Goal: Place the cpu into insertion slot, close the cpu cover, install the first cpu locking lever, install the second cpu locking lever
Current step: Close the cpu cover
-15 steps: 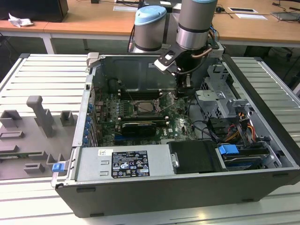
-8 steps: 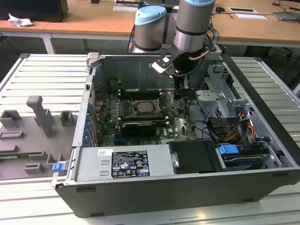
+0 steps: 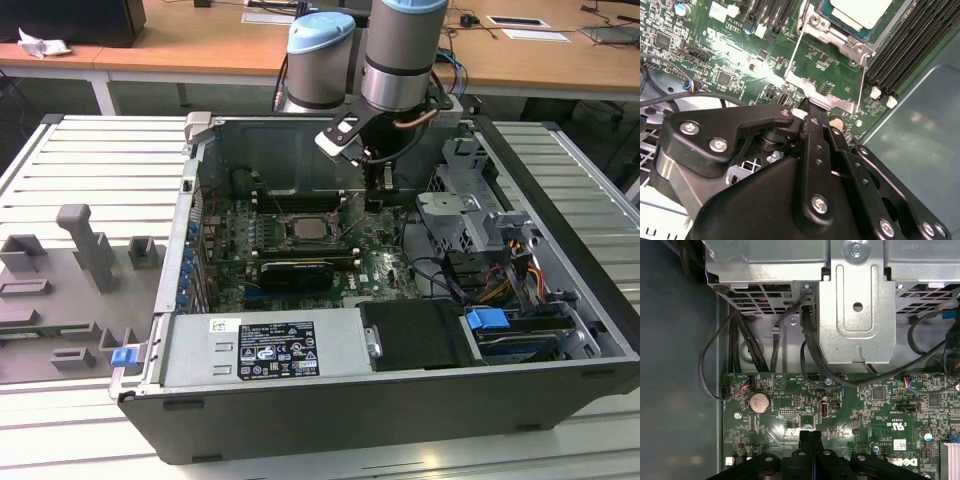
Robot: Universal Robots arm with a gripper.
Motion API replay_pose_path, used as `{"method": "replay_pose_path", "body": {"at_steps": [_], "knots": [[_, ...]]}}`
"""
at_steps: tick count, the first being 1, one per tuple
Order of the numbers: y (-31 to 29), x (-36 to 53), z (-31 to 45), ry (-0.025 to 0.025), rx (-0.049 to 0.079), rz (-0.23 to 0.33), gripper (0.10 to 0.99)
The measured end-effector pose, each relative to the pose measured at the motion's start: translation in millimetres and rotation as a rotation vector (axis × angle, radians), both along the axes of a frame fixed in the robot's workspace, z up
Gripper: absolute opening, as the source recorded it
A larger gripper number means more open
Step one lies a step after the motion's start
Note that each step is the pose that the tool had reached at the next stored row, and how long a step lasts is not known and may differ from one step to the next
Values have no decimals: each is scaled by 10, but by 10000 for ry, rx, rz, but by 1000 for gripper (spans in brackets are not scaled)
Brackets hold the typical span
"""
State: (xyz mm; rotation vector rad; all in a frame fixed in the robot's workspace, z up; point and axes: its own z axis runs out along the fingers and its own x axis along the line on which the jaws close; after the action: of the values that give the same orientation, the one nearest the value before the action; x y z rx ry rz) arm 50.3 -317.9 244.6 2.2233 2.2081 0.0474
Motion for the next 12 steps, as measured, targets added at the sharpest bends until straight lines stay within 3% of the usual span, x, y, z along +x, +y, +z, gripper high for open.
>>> {"method": "replay_pose_path", "body": {"at_steps": [12], "knots": [[0, -47, 0, 0, 0, 0, 106]]}}
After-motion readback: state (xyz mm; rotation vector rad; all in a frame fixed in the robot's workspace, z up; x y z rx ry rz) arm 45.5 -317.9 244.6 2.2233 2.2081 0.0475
